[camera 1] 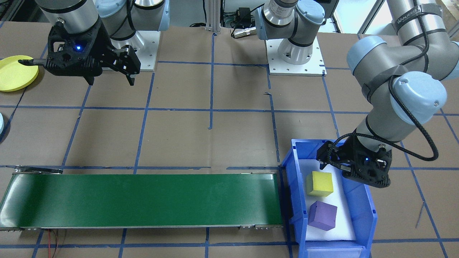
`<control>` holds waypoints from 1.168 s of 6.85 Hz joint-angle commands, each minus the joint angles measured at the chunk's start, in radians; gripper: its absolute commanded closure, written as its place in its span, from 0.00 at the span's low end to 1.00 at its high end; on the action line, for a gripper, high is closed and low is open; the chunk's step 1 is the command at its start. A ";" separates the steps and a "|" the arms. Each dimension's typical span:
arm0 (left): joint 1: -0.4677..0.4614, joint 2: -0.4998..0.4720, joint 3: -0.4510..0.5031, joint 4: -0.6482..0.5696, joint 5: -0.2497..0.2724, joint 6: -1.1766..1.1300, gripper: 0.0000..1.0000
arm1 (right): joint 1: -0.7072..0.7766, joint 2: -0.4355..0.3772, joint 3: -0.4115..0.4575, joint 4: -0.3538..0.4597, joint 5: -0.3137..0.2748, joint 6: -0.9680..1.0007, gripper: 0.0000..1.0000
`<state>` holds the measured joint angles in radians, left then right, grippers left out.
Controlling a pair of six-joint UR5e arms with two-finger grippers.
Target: Move block left to right into plate
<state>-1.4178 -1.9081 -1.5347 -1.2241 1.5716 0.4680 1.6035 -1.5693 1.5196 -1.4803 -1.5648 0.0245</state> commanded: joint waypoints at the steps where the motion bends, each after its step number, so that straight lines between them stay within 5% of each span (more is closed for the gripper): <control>1: 0.003 -0.051 -0.010 0.003 -0.001 -0.008 0.00 | 0.000 0.000 -0.001 0.002 -0.009 0.000 0.00; 8: 0.003 -0.150 -0.055 0.089 -0.005 -0.012 0.04 | 0.001 -0.002 0.001 0.002 -0.007 0.000 0.00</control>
<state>-1.4143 -2.0425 -1.5897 -1.1369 1.5667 0.4595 1.6045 -1.5708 1.5200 -1.4788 -1.5723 0.0245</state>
